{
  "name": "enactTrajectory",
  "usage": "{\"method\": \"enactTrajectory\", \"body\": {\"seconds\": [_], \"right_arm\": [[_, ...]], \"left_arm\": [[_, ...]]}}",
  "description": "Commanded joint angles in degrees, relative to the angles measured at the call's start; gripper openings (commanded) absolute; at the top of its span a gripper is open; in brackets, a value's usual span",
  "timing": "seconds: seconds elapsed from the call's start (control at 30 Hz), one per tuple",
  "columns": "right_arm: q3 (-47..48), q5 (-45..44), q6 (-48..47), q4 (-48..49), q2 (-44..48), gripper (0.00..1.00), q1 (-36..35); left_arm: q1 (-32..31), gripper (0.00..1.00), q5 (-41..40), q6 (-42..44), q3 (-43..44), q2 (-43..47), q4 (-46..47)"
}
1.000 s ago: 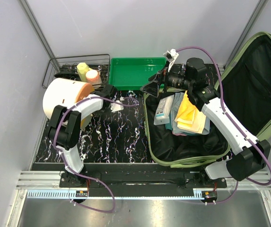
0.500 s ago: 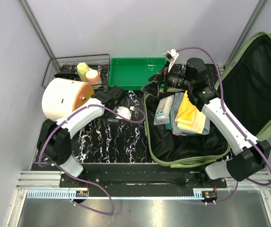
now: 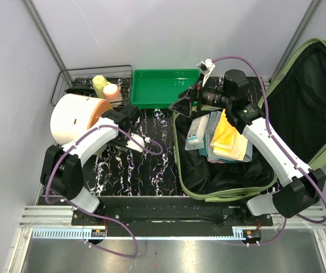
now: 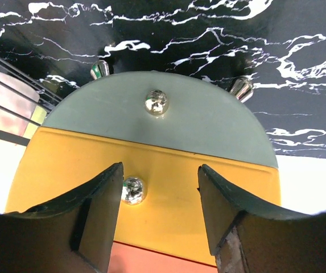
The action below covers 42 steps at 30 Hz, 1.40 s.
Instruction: Open, take out, and arrange the luggage
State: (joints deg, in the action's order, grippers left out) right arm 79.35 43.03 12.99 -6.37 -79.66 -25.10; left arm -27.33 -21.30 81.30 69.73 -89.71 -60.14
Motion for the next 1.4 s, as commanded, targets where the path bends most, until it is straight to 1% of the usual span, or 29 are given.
{"method": "enactTrajectory", "body": {"seconds": [0.0, 0.03, 0.23, 0.37, 0.47, 0.5, 0.57, 0.7, 0.73, 0.83, 1.07, 1.17, 1.37], "right_arm": [[-0.4, 1.2, 0.5, 1.0, 2.0, 1.0, 0.3], [-0.7, 1.3, 0.5, 1.1, 2.1, 1.0, 0.3], [-1.7, 1.8, -0.1, 0.9, 3.2, 1.0, 0.3], [-1.8, 1.9, -0.7, 0.7, 3.5, 1.0, 0.3], [-1.7, 2.0, -1.2, 0.3, 3.7, 1.0, 0.4], [-1.7, 1.9, -1.4, 0.0, 3.7, 1.0, 0.3], [-1.7, 1.9, -1.8, -0.3, 4.0, 1.0, 0.3], [-2.1, 2.1, -2.3, -0.7, 4.4, 1.0, 0.4], [-2.2, 2.1, -2.4, -0.7, 4.5, 1.0, 0.3], [-2.4, 2.1, -2.5, -0.7, 4.7, 1.0, 0.4], [-2.3, 2.1, -2.8, -0.9, 4.6, 1.0, 0.4], [-2.4, 2.0, -3.0, -1.1, 4.7, 1.0, 0.4], [-2.2, 1.6, -3.9, -2.2, 4.9, 1.0, 0.3]], "left_arm": [[1.0, 0.59, -3.7, 3.9, 0.3, -0.1, 3.0], [1.1, 0.59, -5.2, 4.0, -0.3, -0.5, 3.8], [1.8, 0.58, -7.5, 4.5, -0.7, -0.7, 5.7], [2.1, 0.53, -7.9, 4.5, -0.7, -0.9, 5.9], [2.3, 0.46, -8.2, 3.9, -1.0, -1.3, 6.1], [2.3, 0.39, -8.4, 3.6, -1.2, -1.3, 6.2], [2.3, 0.35, -8.5, 3.4, -1.2, -1.3, 6.5], [1.8, 0.23, -8.8, 3.2, -1.4, -0.8, 7.1], [1.6, 0.17, -8.8, 2.8, -1.2, -0.8, 7.1], [-0.2, 0.12, -8.3, 1.9, -0.8, -0.6, 6.9], [-6.6, 0.1, -6.4, -2.9, 3.0, -3.0, 4.9], [-8.6, 0.1, -6.3, -4.7, 5.7, -4.7, 3.9], [-12.4, 0.1, -4.9, -8.2, 8.1, -6.4, 2.7]]}}
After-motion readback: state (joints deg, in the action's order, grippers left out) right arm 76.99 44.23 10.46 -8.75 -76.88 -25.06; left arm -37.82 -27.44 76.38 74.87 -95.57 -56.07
